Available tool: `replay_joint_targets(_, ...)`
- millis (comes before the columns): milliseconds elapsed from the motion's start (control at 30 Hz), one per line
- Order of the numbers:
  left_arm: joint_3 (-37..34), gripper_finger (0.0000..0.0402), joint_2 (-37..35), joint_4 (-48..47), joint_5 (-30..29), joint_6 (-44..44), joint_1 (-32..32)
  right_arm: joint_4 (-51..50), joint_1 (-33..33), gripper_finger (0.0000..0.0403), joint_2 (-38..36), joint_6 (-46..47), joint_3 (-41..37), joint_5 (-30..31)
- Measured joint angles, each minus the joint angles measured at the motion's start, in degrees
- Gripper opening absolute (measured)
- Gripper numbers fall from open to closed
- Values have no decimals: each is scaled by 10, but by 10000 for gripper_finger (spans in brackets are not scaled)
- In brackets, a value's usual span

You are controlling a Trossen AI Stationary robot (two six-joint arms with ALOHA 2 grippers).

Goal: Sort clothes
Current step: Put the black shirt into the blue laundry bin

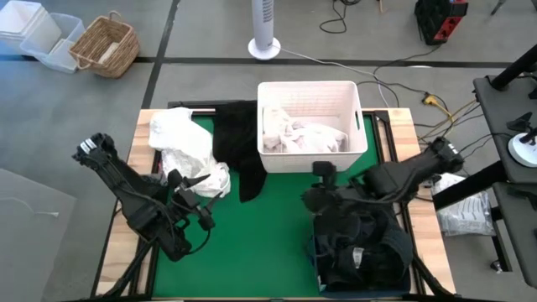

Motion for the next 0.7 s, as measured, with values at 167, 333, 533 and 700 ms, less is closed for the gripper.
replay_joint_targets(167,-24,262,-16,-40,-10,-50,-14,-5,-28,12,71,-39,95,-41)
replay_joint_targets(333,-52,263,-33,-41,-4,-65,-22,-13,-50,12,144,-47,192,-41)
replay_joint_targets(533,-108,263,-47,-53,19,-66,-26,-13,-75,12,228,-71,285,-41)
replay_joint_targets(700,-136,263,-57,-59,20,-66,-26,-12,-97,12,299,-90,350,-41)
